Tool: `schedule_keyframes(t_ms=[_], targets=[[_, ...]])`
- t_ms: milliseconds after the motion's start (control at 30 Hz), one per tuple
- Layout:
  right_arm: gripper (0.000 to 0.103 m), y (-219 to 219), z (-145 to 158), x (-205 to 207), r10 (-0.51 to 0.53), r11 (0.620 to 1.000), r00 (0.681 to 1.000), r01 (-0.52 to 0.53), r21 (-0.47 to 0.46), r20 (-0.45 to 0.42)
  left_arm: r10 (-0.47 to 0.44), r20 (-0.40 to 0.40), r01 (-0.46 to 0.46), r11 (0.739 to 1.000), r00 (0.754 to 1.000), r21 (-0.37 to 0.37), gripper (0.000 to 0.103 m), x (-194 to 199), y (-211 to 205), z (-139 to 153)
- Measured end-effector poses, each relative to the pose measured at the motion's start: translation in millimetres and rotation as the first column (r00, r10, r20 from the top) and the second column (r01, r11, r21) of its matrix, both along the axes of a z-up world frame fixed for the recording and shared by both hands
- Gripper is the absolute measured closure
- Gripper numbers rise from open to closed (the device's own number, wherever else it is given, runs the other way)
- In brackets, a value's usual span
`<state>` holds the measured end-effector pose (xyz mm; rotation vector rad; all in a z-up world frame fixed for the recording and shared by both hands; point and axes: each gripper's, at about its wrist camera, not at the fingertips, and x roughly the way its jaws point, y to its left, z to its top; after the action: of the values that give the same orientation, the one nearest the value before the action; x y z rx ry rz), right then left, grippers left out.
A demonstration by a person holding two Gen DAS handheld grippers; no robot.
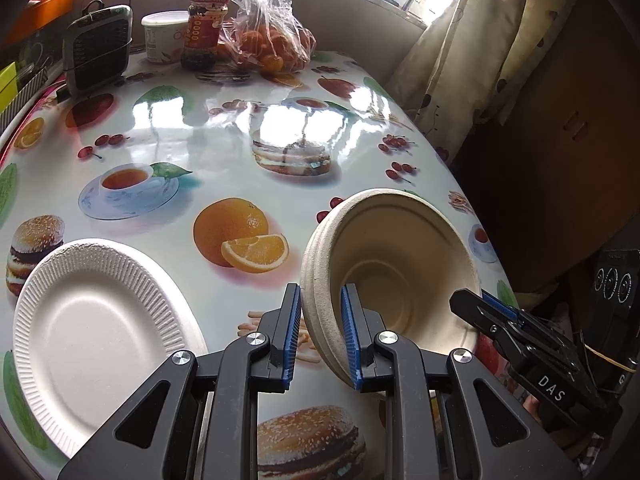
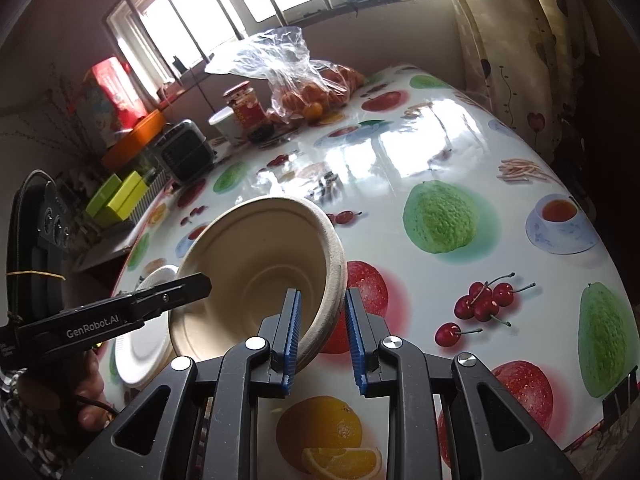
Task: Organize plates and bowls
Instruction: 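Carry the beige bowl stack with both tools over the white plate stack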
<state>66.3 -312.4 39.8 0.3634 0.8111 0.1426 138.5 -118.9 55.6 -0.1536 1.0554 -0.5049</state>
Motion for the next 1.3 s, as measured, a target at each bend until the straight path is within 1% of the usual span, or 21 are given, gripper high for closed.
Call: schedule_keyframes(t_ms=[433, 800, 1300], targets=[[0.081, 31, 6, 8, 0.075, 0.997, 0.997, -0.075, -0.003, 0.016, 0.07, 0.022, -0.07, 0.998, 0.997, 0.005, 0.082, -6, 31, 8], [0.081, 63, 11, 15, 0.155, 0.988, 0.987, -0.155, -0.013, 0.031, 0.148, 0.036, -0.148, 0.989, 0.988, 0.003, 0.082, -12, 65, 13], [0.081, 92, 15, 21, 0.221, 0.975, 0.975, -0.22, -0.027, 0.033, 0.205, 0.051, -0.205, 0.979, 0.978, 0.0, 0.082, -20, 95, 17]])
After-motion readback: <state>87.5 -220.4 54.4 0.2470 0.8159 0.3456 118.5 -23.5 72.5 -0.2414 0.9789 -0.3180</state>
